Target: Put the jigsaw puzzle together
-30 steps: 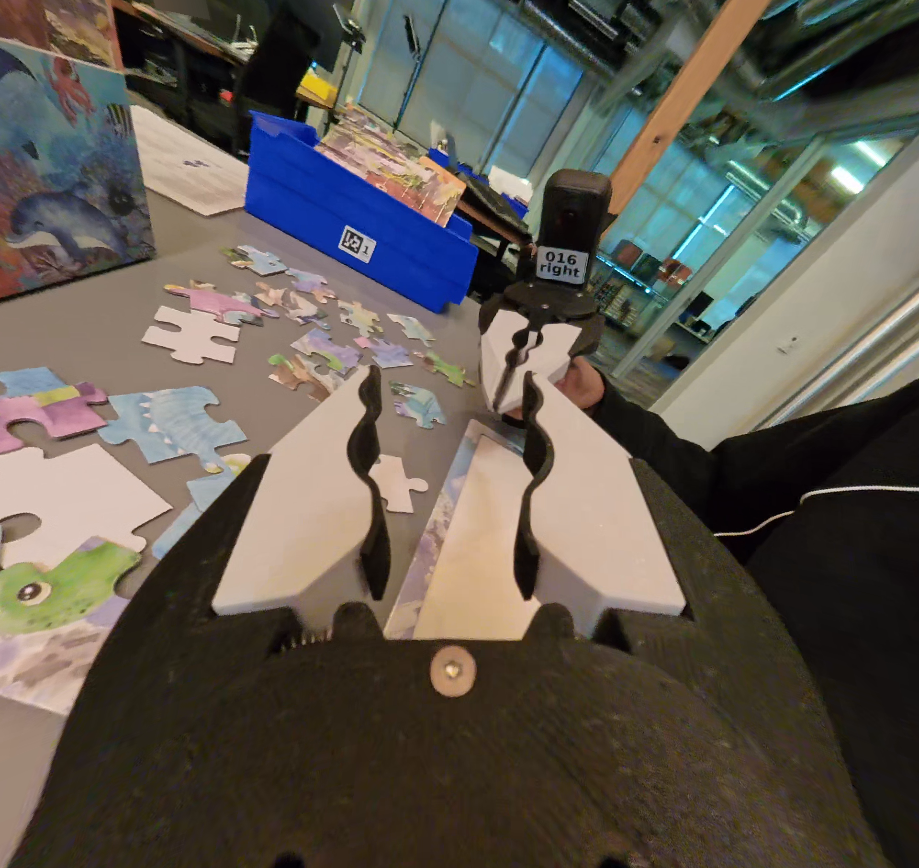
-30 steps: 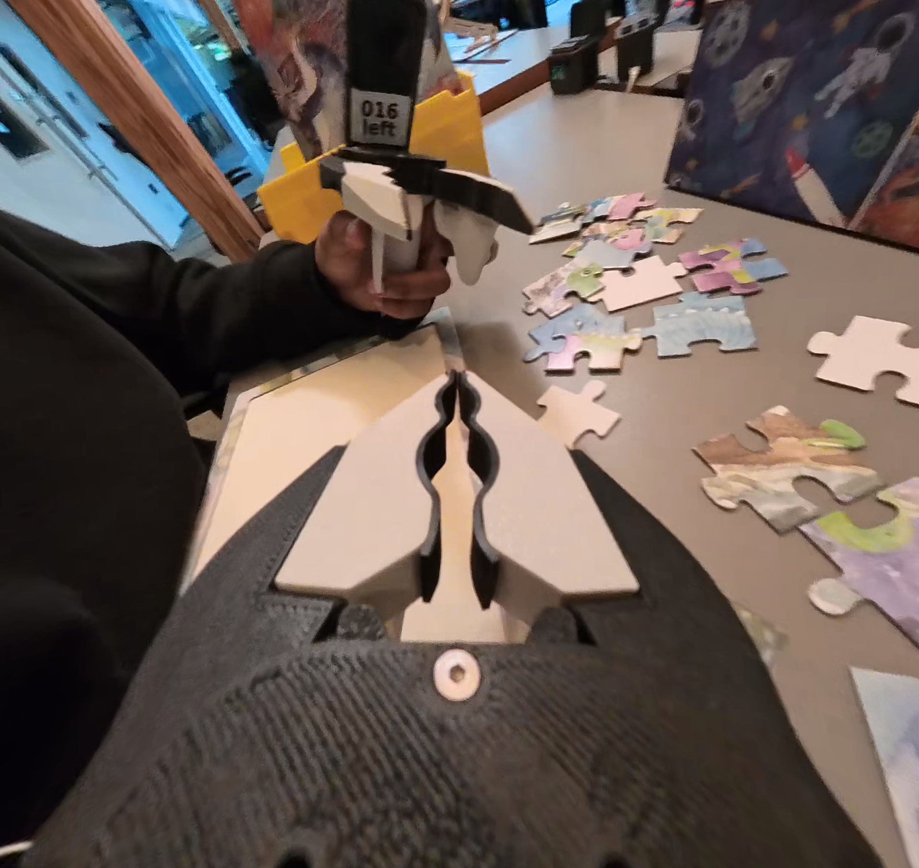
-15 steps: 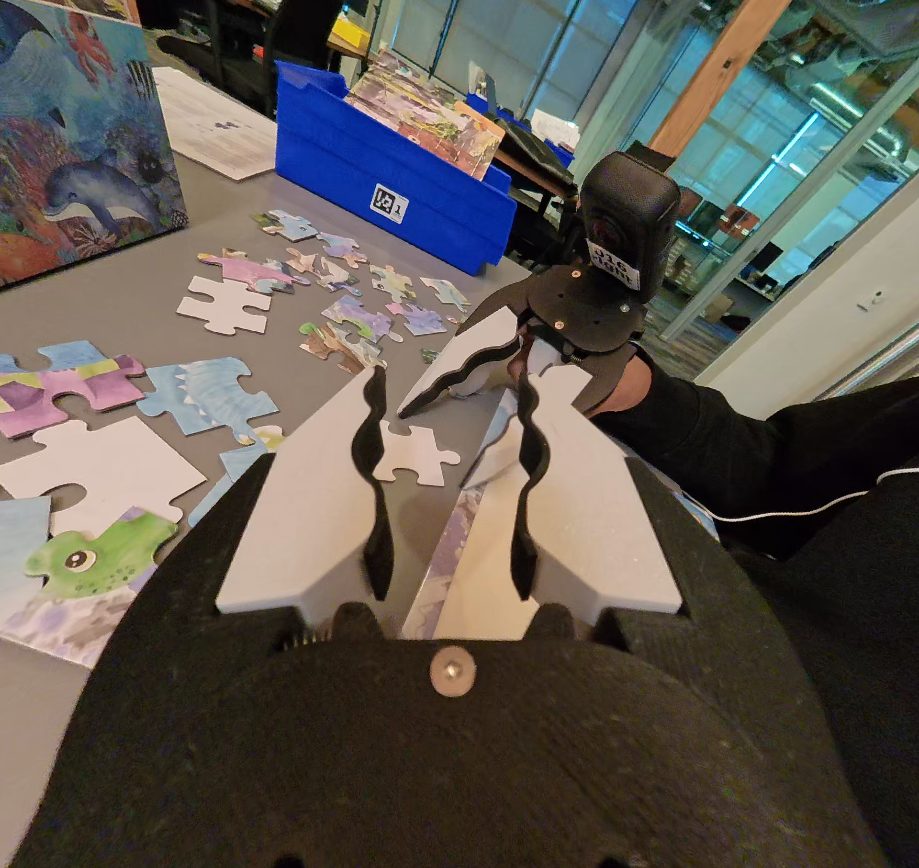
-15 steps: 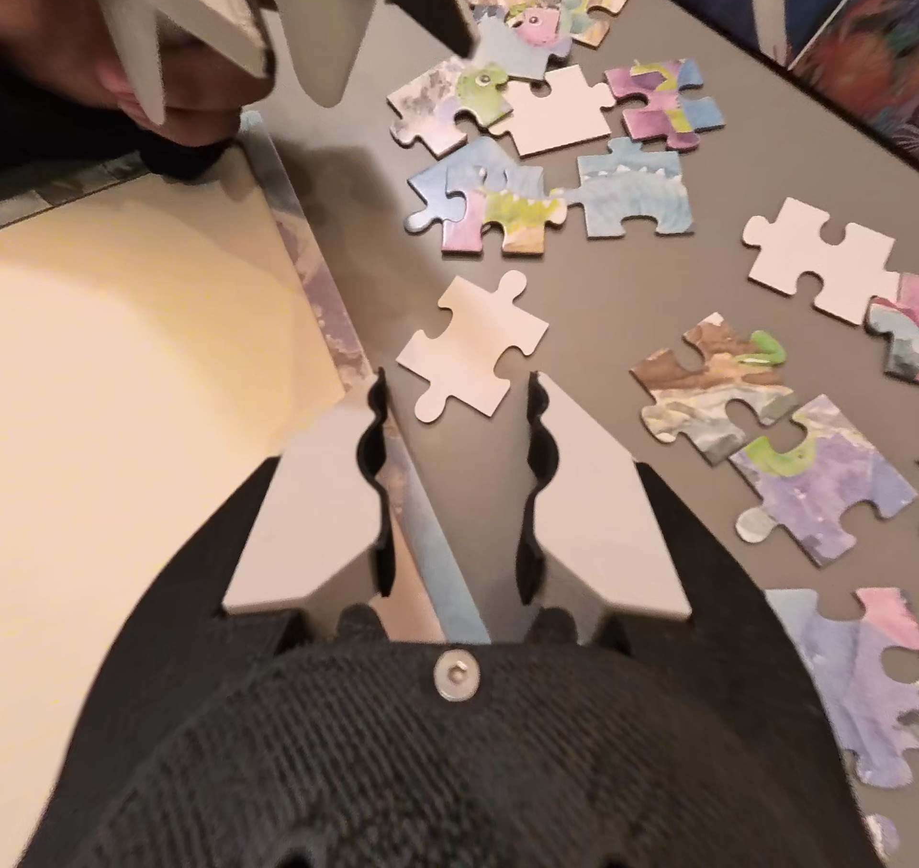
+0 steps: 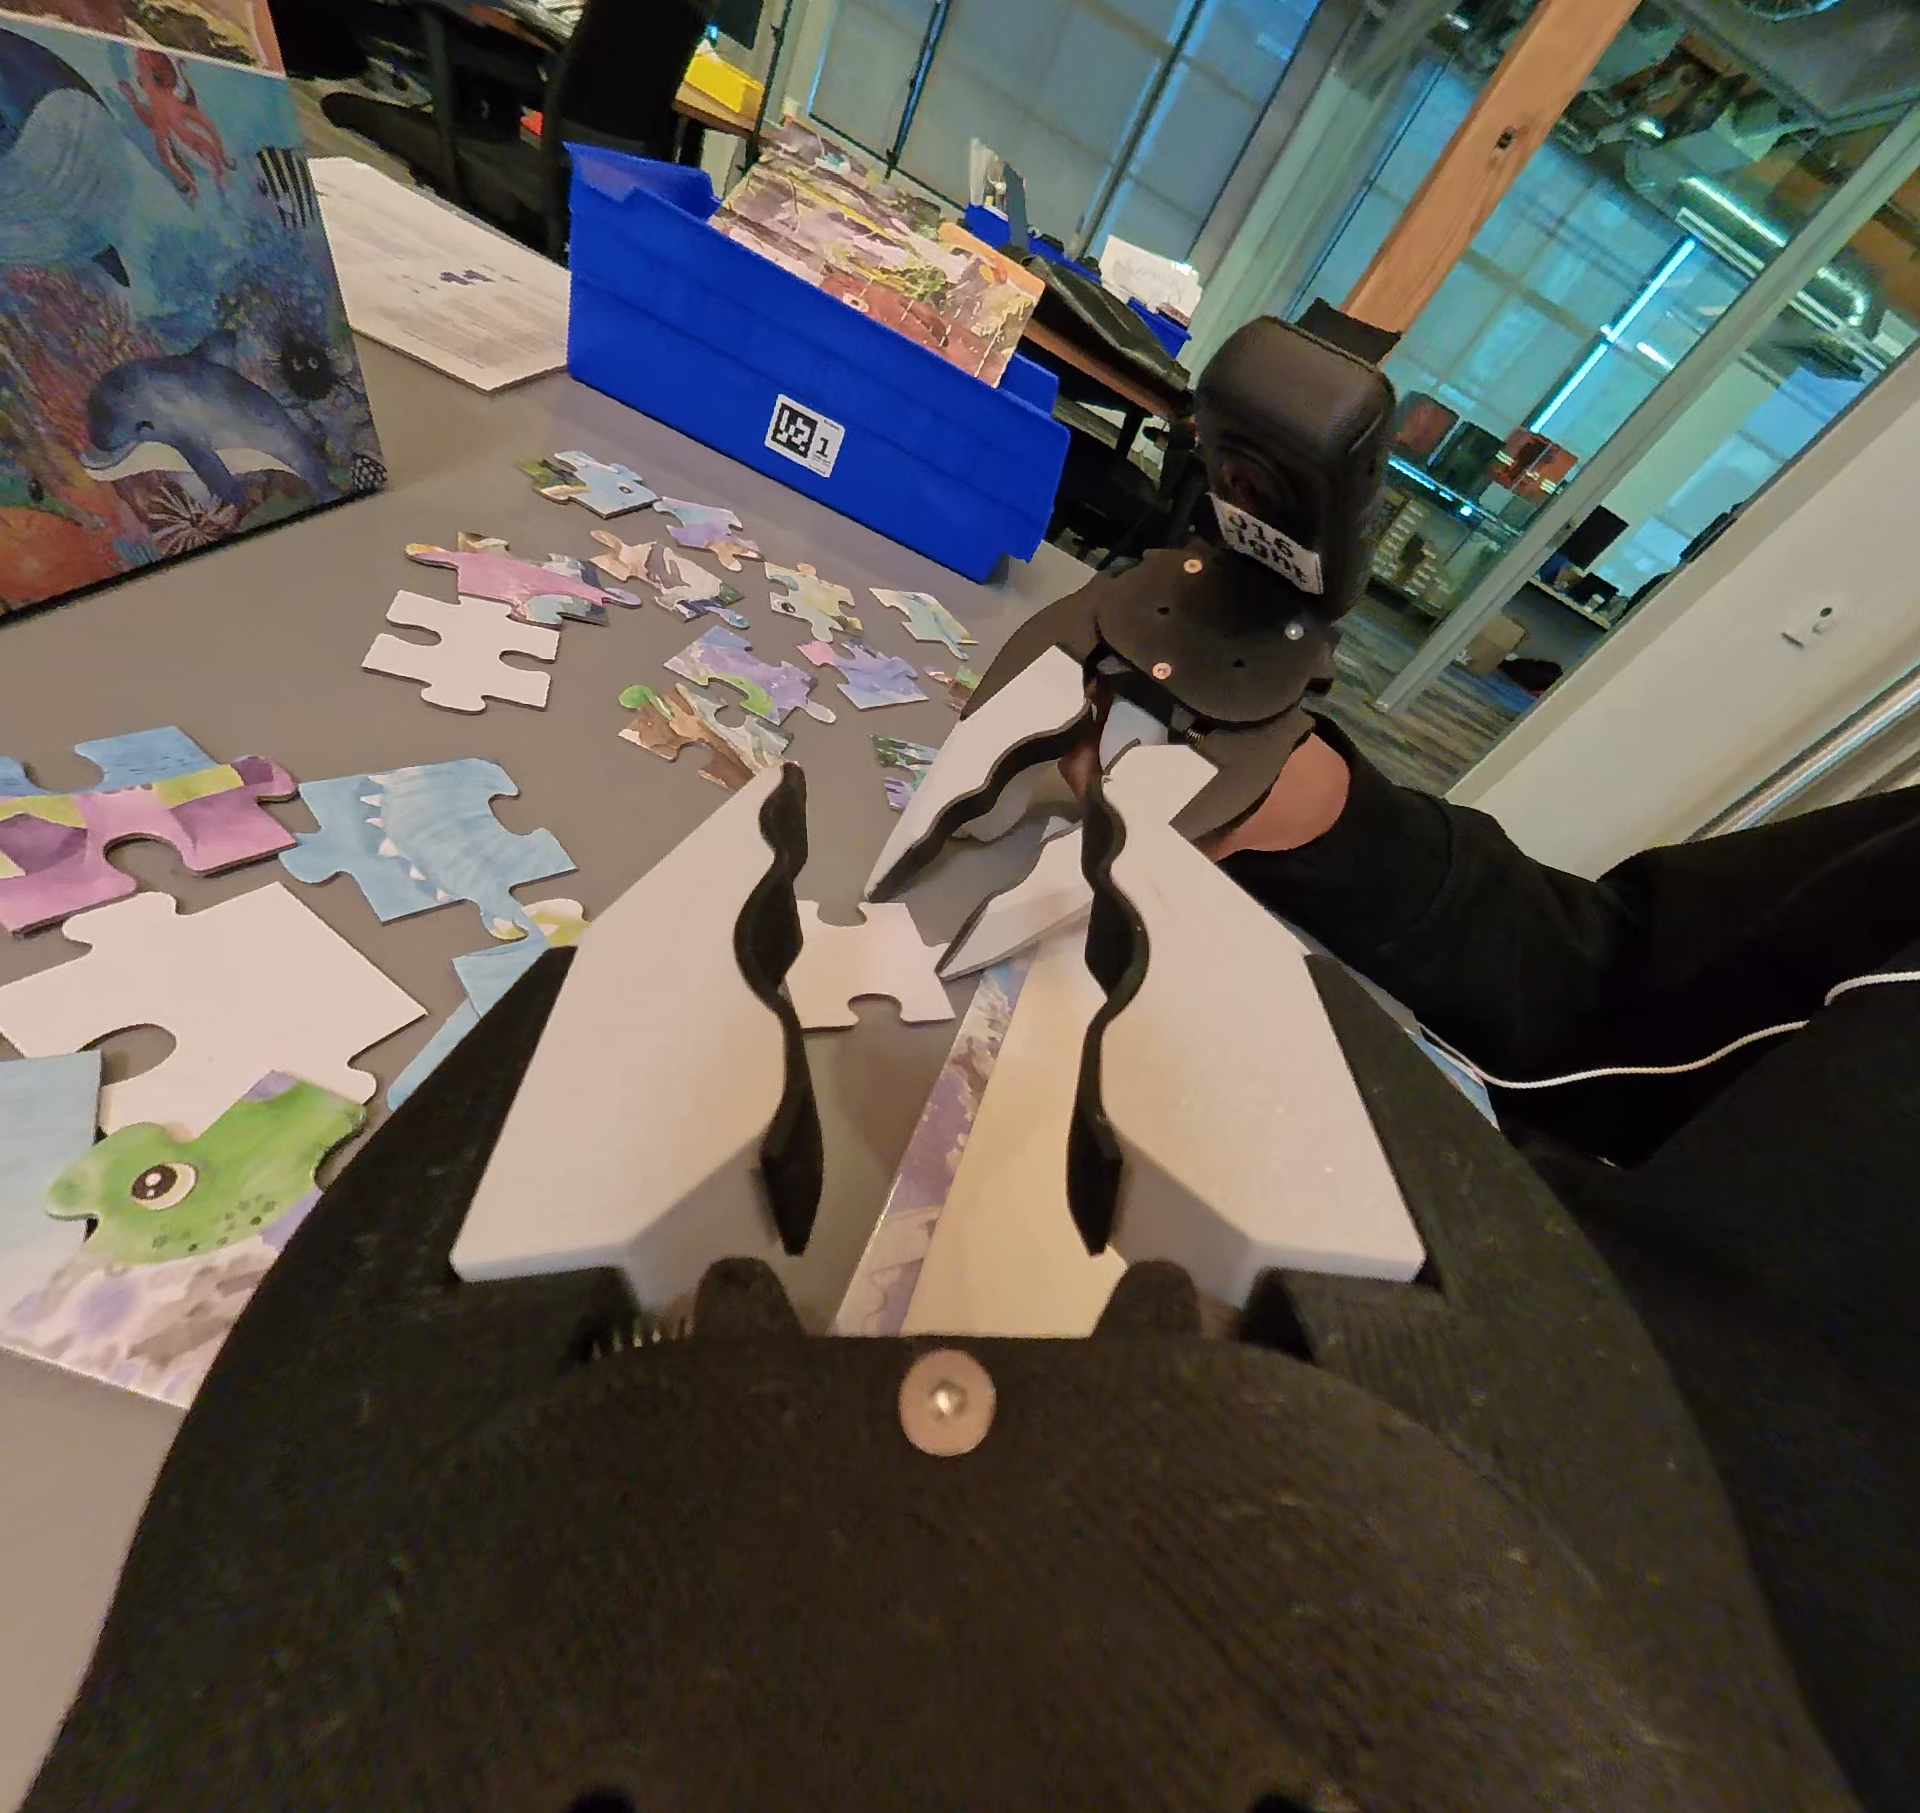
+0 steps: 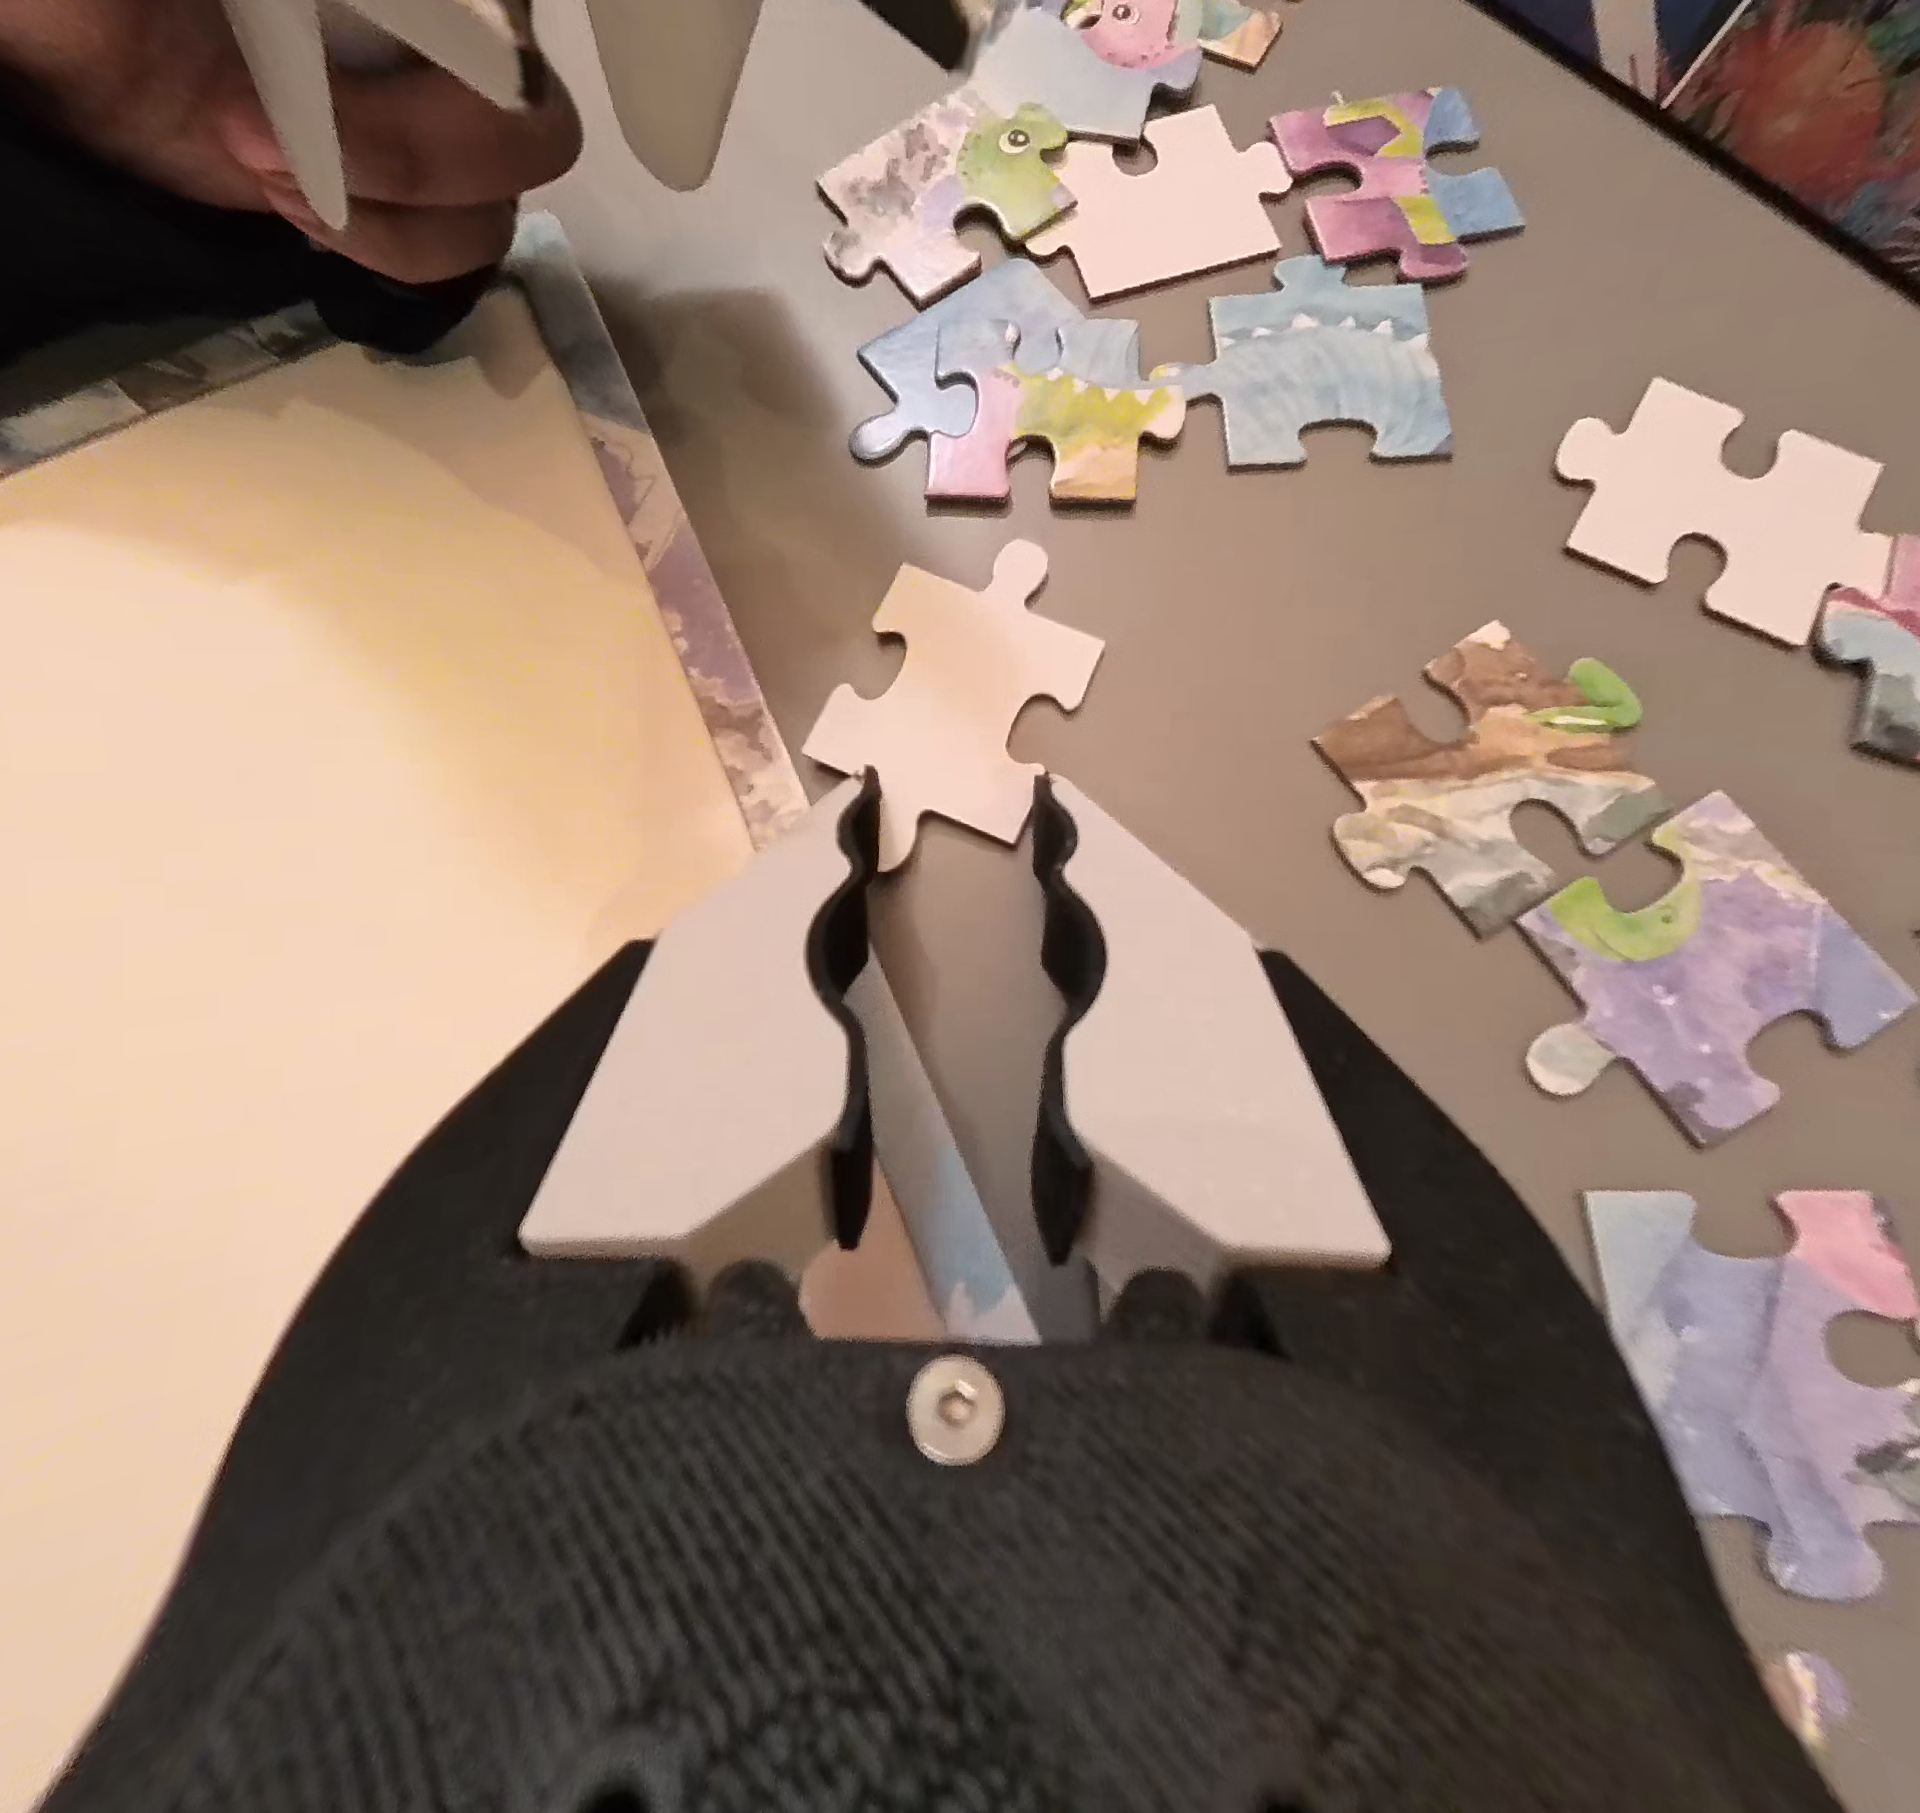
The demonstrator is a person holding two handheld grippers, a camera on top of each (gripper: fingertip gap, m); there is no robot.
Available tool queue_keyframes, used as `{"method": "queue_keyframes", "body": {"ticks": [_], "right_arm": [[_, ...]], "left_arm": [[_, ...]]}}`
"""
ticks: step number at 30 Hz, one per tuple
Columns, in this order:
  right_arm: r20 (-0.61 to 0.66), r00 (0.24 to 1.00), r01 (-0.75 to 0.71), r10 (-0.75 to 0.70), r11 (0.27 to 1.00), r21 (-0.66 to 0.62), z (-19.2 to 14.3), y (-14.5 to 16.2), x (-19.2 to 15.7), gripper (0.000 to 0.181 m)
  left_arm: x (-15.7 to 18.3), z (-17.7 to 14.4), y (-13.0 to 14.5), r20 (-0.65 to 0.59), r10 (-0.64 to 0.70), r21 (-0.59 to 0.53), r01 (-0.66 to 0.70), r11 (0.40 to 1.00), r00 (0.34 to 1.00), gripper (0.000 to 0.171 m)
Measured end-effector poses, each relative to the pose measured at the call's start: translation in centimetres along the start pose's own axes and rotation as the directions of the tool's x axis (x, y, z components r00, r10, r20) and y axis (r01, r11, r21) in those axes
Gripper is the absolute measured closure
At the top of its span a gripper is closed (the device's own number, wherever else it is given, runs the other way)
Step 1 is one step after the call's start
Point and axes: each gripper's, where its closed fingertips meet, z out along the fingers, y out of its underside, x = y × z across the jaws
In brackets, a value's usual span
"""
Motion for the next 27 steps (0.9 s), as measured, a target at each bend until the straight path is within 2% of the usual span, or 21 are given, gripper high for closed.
{"method": "queue_keyframes", "body": {"ticks": [6,8,11,13,16,18,20,22,25,27], "right_arm": [[0.120,0.987,-0.123,0.107,0.983,0.139,-1.7,-1.8,-0.3,0.154],[0.198,0.970,-0.181,0.141,0.962,0.202,-2.7,-2.8,-0.7,0.177],[0.290,0.937,-0.273,0.195,0.926,0.259,-3.8,-3.7,-0.7,0.173],[0.286,0.936,-0.280,0.204,0.925,0.258,-3.9,-3.5,-0.4,0.170],[0.252,0.961,-0.180,0.117,0.953,0.243,-3.6,-3.2,-1.1,0.154],[0.227,0.974,-0.056,0.005,0.975,0.216,-3.0,-2.8,-2.3,0.131],[0.191,0.975,0.081,-0.112,0.983,0.165,-2.0,-2.0,-3.5,0.121],[0.180,0.968,0.158,-0.175,0.982,0.104,-1.0,-1.1,-4.4,0.116],[0.190,0.965,0.178,-0.179,0.984,0.022,0.0,0.2,-4.6,0.114],[0.182,0.966,0.186,-0.185,0.982,0.010,0.2,0.5,-4.5,0.116]], "left_arm": [[0.2,-0.1,0.1,-0.011,0.023,-0.010,-0.023,1.000,1.000,0.120],[0.4,0.0,0.3,-0.016,0.054,-0.028,-0.054,0.998,0.998,0.119],[0.9,0.3,1.3,-0.030,0.119,-0.086,-0.121,0.989,0.992,0.117],[1.5,0.7,2.3,-0.050,0.171,-0.143,-0.176,0.974,0.984,0.116],[2.1,1.2,3.4,-0.056,0.235,-0.215,-0.241,0.946,0.970,0.117],[2.1,1.2,4.0,-0.052,0.254,-0.261,-0.259,0.930,0.966,0.118],[1.7,1.2,4.1,-0.021,0.257,-0.282,-0.252,0.926,0.966,0.122],[1.1,1.1,4.1,0.005,0.249,-0.286,-0.237,0.928,0.969,0.125],[0.6,1.0,3.8,0.021,0.212,-0.269,-0.199,0.942,0.977,0.125],[0.5,1.0,3.6,0.026,0.201,-0.257,-0.188,0.948,0.979,0.125]]}}
